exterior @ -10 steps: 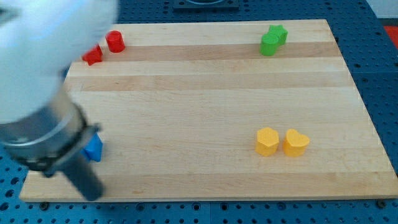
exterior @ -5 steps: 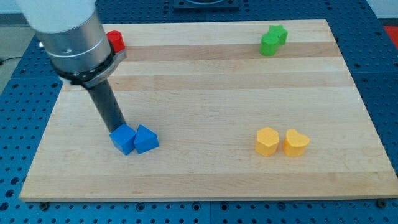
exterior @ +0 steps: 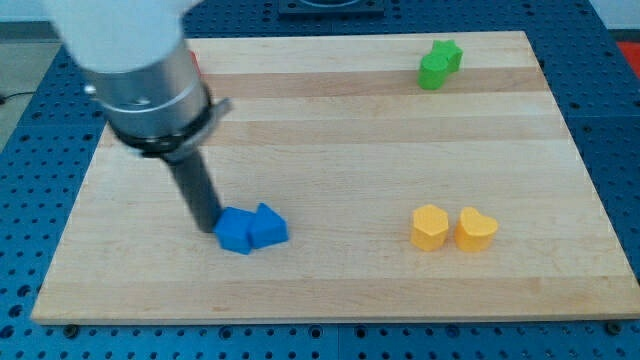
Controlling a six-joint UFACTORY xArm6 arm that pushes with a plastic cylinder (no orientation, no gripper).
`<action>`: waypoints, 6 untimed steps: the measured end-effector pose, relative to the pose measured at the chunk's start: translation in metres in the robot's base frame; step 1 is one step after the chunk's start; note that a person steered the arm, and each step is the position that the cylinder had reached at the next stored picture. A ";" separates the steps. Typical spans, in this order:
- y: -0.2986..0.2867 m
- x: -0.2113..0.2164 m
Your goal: Push the blue blocks into the yellow blocks
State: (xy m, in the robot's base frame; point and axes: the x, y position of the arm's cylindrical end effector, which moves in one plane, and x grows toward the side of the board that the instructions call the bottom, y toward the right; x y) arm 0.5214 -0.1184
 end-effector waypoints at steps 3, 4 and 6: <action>0.045 -0.020; -0.011 -0.024; -0.004 0.016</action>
State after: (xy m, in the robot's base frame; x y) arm 0.5376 -0.1222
